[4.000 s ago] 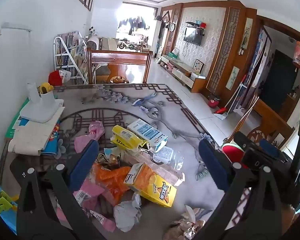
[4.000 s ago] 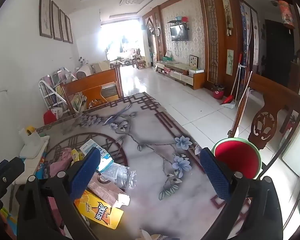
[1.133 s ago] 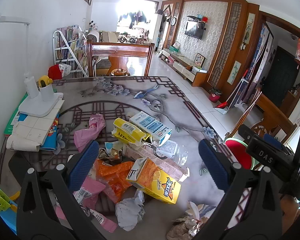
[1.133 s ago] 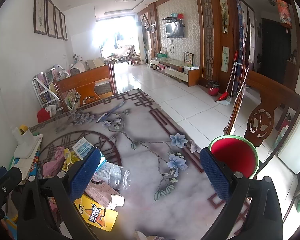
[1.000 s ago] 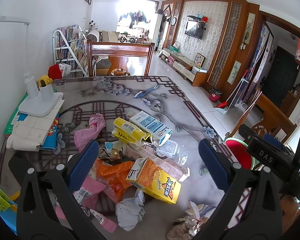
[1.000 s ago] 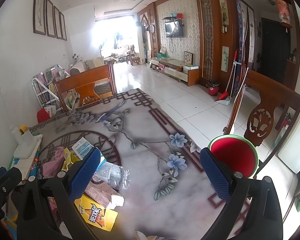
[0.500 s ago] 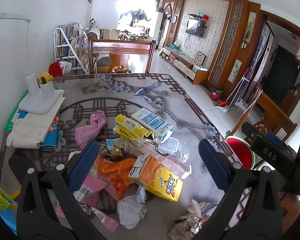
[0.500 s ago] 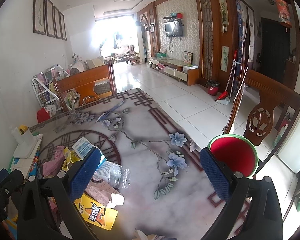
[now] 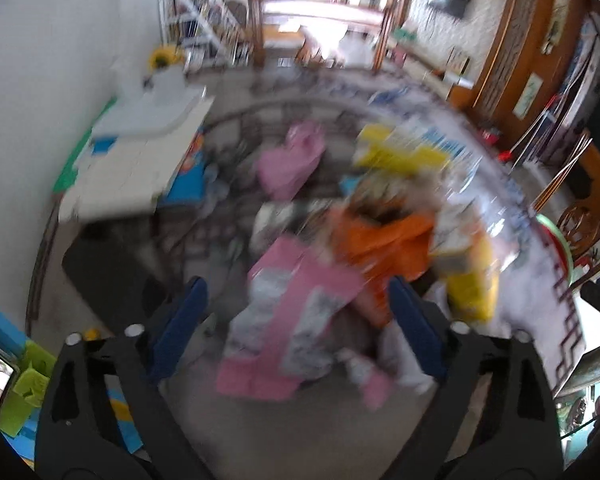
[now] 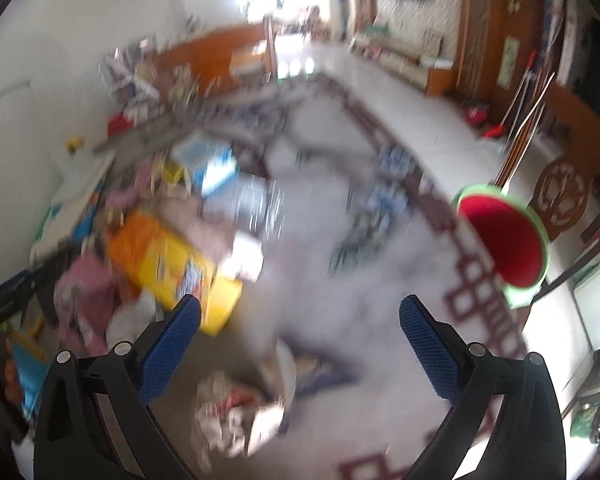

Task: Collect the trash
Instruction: 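Grasp the crumpled newspaper with the right gripper while the left gripper grasps the pink snack bag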

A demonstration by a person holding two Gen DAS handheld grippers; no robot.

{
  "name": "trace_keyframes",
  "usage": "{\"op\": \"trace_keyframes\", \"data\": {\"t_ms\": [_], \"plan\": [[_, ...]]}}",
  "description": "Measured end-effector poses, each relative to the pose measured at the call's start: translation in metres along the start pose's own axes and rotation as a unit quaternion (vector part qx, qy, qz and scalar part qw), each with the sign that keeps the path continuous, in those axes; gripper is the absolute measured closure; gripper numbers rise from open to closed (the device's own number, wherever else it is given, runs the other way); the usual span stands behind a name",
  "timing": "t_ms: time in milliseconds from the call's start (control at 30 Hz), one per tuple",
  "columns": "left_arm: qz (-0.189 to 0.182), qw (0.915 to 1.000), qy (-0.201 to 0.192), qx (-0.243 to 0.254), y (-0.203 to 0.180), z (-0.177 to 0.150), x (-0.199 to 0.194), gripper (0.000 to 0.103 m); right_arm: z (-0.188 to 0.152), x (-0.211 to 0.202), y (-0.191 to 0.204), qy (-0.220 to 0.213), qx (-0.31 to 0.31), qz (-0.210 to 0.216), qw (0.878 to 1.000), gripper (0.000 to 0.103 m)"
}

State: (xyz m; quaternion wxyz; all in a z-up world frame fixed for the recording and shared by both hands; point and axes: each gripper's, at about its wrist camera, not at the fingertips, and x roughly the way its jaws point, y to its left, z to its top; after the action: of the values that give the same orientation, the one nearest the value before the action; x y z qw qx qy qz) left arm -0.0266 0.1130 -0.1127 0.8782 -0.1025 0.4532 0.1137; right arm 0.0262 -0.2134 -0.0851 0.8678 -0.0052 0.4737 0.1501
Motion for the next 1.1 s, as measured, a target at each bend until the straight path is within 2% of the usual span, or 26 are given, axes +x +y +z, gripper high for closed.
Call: {"op": "trace_keyframes", "data": {"t_ms": [167,233,467,567,600,633,667,700,767,800,967,1100], "plan": [[-0.023,0.9982,0.055,-0.003,0.010,-0.010,0.027,0.023,-0.023,0.024,0.006,0.081,0.032,0.055,0.995,0.008],[-0.034,0.9974,0.064,0.006,0.005,-0.012,0.032,0.022,-0.029,0.028,0.011,0.100,0.033,0.065,0.992,0.008],[-0.038,0.9953,0.086,0.021,-0.006,-0.015,0.051,0.023,-0.047,0.043,0.018,0.158,0.042,0.083,0.983,0.008],[-0.033,0.9949,0.094,0.018,-0.006,-0.017,0.054,0.042,-0.056,0.055,0.020,0.190,0.049,0.091,0.976,0.008],[-0.033,0.9948,0.095,0.014,-0.004,-0.018,0.054,0.049,-0.058,0.057,0.020,0.197,0.052,0.094,0.975,0.016],[-0.038,0.9949,0.094,0.009,-0.002,-0.018,0.053,0.050,-0.062,0.059,0.021,0.205,0.055,0.099,0.972,0.022],[-0.045,0.9945,0.095,0.000,0.001,-0.019,0.052,0.051,-0.062,0.061,0.021,0.209,0.056,0.102,0.971,0.032],[-0.047,0.9943,0.095,-0.005,0.002,-0.019,0.052,0.054,-0.063,0.062,0.021,0.210,0.059,0.111,0.970,0.044],[-0.042,0.9953,0.087,-0.008,0.002,-0.019,0.046,0.056,-0.060,0.061,0.022,0.201,0.055,0.119,0.971,0.056],[-0.038,0.9961,0.079,-0.008,0.002,-0.019,0.041,0.056,-0.058,0.059,0.024,0.195,0.048,0.115,0.973,0.068],[-0.028,0.9992,0.023,-0.015,-0.003,-0.010,0.007,0.057,-0.041,0.040,0.017,0.143,0.042,0.114,0.982,0.071],[-0.041,0.9986,-0.028,-0.017,-0.022,0.005,-0.023,0.057,-0.022,0.024,-0.002,0.097,0.057,0.116,0.987,0.071]]}}
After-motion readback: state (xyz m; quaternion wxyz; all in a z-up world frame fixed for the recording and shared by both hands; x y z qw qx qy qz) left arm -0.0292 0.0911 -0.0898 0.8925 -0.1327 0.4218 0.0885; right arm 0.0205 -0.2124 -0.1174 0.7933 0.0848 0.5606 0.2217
